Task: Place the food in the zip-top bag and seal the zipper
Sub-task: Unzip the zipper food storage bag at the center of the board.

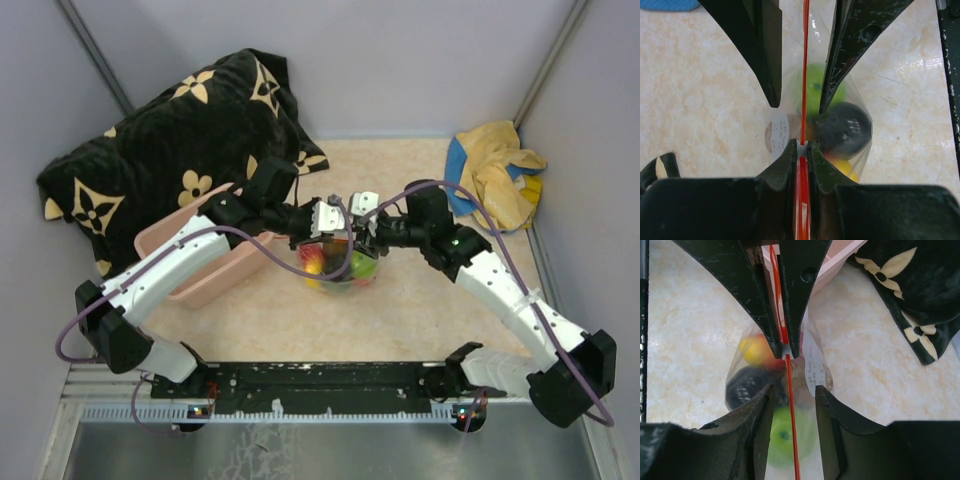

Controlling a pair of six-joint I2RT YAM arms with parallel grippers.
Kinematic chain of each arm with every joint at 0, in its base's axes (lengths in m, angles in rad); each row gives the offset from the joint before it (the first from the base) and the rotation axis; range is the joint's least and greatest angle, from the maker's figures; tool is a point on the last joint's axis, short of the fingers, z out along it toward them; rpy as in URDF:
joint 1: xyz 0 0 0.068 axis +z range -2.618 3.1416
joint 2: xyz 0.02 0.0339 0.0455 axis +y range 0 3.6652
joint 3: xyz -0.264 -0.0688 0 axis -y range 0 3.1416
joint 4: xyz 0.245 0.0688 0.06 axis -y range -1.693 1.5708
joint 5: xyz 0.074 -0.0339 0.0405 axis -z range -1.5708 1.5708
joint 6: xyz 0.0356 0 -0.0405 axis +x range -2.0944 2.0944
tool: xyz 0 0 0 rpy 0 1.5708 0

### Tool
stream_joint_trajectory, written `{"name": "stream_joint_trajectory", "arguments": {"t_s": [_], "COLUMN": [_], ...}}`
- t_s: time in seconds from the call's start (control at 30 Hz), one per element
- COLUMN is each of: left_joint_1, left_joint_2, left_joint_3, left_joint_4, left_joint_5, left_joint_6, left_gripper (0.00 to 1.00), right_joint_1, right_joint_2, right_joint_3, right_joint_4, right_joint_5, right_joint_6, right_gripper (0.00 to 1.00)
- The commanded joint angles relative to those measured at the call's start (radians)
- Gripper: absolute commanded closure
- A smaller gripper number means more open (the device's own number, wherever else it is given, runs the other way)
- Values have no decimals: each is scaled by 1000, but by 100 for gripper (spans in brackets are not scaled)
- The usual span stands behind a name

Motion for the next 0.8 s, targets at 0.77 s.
{"name": "stream_joint_trajectory", "arguments": {"t_s": [0.77], "left_joint_1": [-10], "left_joint_2": [-110], "left_joint_3": [-77], "left_joint_4": [52], "left_joint_5": [-22], "left_joint_6": [-33], "left_gripper": [100], "right_joint_1": [-101], "right_joint_2": [-78], "right_joint_3": [-55], "right_joint_4": [-41], "right_joint_5": [136], "right_joint_6": [-32], "right_gripper": [100]}}
